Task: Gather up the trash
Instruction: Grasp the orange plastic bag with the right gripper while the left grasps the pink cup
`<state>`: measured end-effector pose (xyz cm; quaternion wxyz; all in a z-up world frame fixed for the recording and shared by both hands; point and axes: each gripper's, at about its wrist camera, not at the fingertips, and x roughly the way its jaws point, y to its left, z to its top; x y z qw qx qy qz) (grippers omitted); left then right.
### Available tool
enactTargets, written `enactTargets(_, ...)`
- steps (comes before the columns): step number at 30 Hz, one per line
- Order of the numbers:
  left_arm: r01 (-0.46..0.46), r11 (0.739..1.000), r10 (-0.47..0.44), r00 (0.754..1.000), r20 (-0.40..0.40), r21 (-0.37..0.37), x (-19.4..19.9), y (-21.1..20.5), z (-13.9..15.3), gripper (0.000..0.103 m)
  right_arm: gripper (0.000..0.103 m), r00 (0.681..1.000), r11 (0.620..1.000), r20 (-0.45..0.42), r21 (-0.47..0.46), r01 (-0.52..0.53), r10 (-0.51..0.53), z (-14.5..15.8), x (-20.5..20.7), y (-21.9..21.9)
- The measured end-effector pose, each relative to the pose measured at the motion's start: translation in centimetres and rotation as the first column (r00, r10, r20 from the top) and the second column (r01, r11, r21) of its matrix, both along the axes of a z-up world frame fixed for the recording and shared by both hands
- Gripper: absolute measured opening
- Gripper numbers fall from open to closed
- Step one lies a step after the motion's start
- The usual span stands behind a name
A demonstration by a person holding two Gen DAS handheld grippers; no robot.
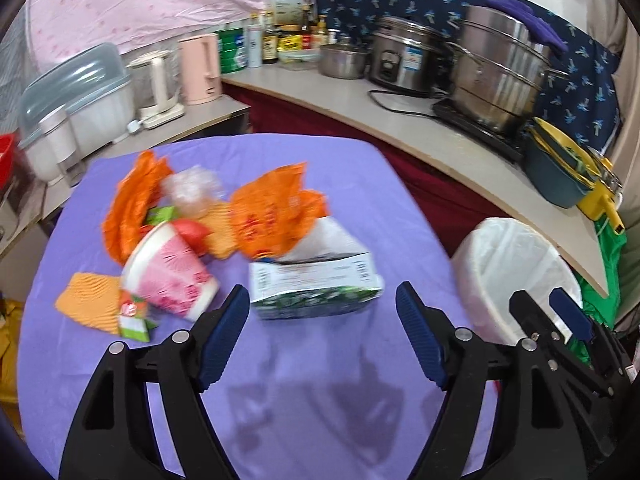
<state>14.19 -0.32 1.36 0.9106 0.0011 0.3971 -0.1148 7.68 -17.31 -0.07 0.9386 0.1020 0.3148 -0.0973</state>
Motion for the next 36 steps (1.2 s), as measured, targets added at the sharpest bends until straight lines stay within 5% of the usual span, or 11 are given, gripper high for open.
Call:
enactTargets(18, -0.239, 0.971, 0.236, 0.965, -0.111, -0.011, 1.5, 13.8, -3.9, 0.08, 0.06, 0.98, 0.98, -0.026, 0.039, -0.196, 0.197, -1.2, 7.1, 9.9)
enactTargets(36, -0.273, 0.959, 0.252, 0.946, -0.204, -0.082, 6.3, 14.9, -7.5, 0.087, 0.058, 0.968, 0.962, -0.074, 0.155, -0.227, 0.24, -5.1, 15.2, 11.7)
